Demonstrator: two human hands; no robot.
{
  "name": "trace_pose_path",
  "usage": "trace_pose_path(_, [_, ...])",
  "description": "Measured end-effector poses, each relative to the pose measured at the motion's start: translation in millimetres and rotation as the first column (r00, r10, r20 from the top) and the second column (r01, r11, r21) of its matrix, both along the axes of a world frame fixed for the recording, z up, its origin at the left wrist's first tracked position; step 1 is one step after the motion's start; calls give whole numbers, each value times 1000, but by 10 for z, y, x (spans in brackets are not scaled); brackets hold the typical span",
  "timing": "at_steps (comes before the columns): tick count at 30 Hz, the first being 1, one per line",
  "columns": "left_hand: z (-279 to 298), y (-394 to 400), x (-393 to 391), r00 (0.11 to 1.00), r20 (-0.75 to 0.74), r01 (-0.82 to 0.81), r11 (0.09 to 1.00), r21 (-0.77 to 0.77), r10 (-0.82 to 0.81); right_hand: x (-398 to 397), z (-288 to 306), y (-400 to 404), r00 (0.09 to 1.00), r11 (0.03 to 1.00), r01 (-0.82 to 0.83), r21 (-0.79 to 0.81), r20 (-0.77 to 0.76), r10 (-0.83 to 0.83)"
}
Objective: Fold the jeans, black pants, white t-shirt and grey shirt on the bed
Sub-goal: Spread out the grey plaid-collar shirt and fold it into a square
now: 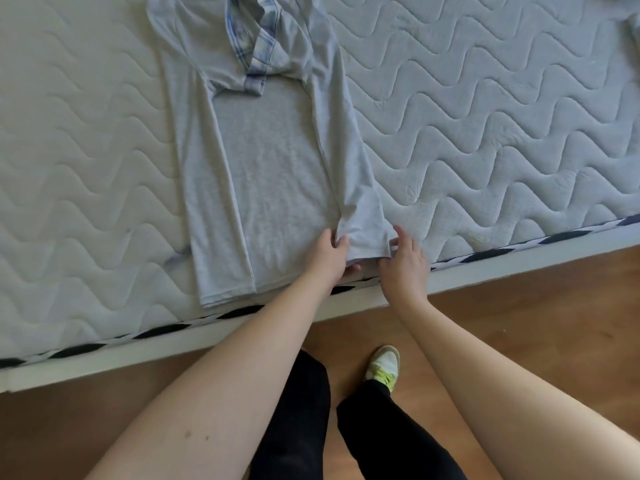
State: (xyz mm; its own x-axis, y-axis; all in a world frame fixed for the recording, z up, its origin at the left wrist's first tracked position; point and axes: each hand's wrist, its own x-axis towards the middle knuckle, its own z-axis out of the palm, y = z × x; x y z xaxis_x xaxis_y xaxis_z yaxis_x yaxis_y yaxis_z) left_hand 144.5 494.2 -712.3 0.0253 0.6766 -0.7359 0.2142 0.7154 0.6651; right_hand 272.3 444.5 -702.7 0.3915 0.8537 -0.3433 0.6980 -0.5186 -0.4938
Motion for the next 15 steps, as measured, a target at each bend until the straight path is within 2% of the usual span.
trace_pose_path(3, [22, -30, -84, 996, -66, -61, 997, 42, 64, -26, -18, 99, 997, 998, 60, -12, -43, -61])
trace_pose_path(7, [-25, -104, -181, 972, -222, -57, 994, 88, 75, 19, -29, 99, 994, 994, -107, -6, 15, 107])
trace_pose_path(10, [-50, -197, -182, 943, -330, -15, 997, 71, 37, 71, -32, 41, 967, 976, -219, 5, 137, 216])
trace_pose_path(13, [-26, -264, -131, 911, -409, 71, 997, 4, -63, 113, -9, 24, 987, 991, -128, -46, 90, 131])
trace_pose_path(15, [-3, -276, -110, 827, -529, 196, 980, -41, -188, 153, -16, 17, 991, 989, -104, -104, 79, 112])
